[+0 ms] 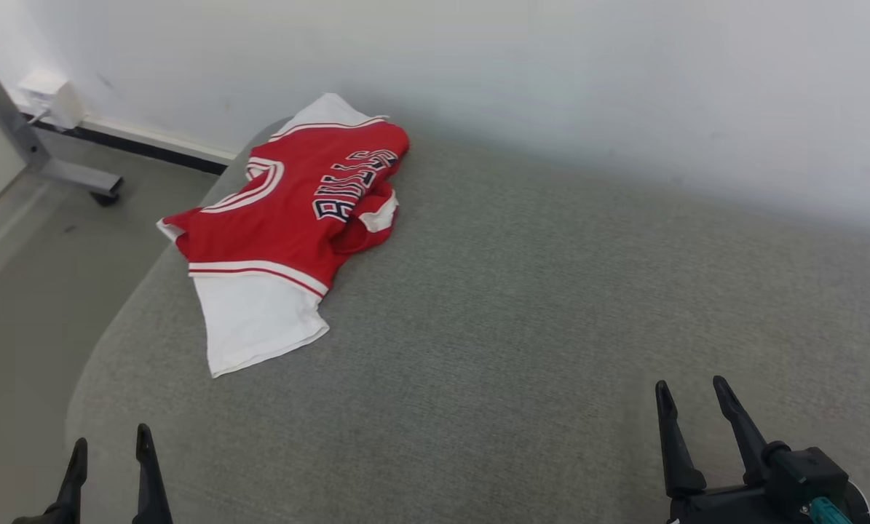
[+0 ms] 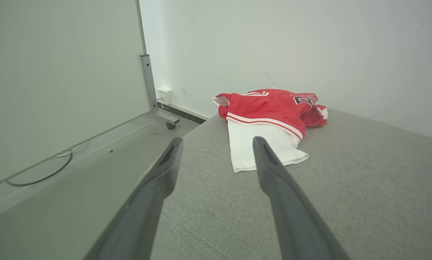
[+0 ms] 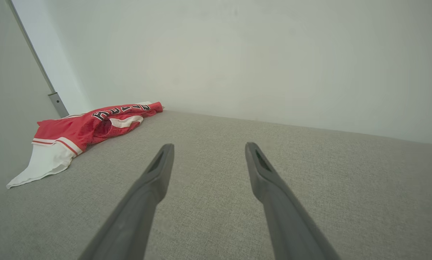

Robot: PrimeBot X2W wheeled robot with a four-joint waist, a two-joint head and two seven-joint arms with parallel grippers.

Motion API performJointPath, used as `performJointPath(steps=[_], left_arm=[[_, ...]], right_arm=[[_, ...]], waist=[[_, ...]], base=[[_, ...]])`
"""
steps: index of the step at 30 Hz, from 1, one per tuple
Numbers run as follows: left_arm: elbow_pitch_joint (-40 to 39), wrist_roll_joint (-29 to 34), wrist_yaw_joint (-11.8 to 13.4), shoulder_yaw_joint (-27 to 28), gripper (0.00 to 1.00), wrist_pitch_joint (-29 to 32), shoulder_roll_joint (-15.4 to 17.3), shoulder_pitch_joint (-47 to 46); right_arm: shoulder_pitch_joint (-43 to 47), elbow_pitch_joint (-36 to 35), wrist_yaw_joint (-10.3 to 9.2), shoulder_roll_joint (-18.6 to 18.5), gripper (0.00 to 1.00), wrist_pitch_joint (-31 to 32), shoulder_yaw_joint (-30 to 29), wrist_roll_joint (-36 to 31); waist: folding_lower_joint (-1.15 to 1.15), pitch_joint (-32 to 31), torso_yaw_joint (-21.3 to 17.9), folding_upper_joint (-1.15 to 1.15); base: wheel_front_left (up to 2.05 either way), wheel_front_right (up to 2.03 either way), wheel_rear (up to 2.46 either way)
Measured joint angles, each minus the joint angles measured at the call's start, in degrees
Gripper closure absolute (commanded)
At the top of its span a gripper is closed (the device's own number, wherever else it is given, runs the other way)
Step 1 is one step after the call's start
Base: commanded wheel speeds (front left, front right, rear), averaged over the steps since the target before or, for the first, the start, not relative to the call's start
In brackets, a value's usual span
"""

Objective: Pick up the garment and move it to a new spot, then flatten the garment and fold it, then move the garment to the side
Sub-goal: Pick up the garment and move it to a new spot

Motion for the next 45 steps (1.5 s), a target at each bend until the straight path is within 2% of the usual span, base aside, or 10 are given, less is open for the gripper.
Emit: performJointPath(steps=[10, 20, 24, 29, 37, 45], left_arm=[[0.0, -0.3, 0.9, 0.1, 0.0, 0.0, 0.1, 0.0], [0.0, -1.4, 1.4, 0.8, 0.0, -1.0, -0.3, -0.3], [0.3, -2.5, 1.3, 1.3, 0.0, -1.9, -0.4, -2.9], [1.4, -3.7, -0.3, 1.6, 0.0, -2.5, 0.7, -9.9], [5.5, -5.5, -3.0, 2.7, 0.0, -2.5, 4.9, -24.1], [11.6, -7.1, -4.2, 4.3, 0.0, -1.7, 9.5, -35.4]], right_arm=[[-0.1, 0.8, 0.0, 0.0, 0.0, -0.1, 1.1, 0.3], [-0.8, 1.0, 0.0, 0.0, 0.0, -0.1, 1.5, 0.3], [-1.8, 1.1, 0.0, 0.0, 0.0, -0.1, 1.5, 0.1], [-3.8, 1.0, 0.0, 0.0, 0.0, 0.0, 1.2, -1.2], [-8.5, -0.3, 0.0, 0.0, 0.0, 0.2, 0.4, -3.4], [-11.9, -1.5, 0.0, 0.0, 0.0, -0.6, -0.6, -4.2]], waist=[[0.0, 0.0, 3.6, 0.0], [0.0, 0.7, 3.1, 0.0], [0.0, 1.7, 1.9, 0.0], [0.0, 4.1, -0.2, 0.0], [0.01, 10.0, -4.4, 0.0], [0.02, 16.1, -10.3, 0.01]], base=[[0.0, 0.0, 0.0], [0.0, 0.0, 0.0], [0.0, 0.0, 0.0], [0.0, 0.0, 0.0], [0.0, 0.0, 0.0], [0.0, 0.0, 0.0]])
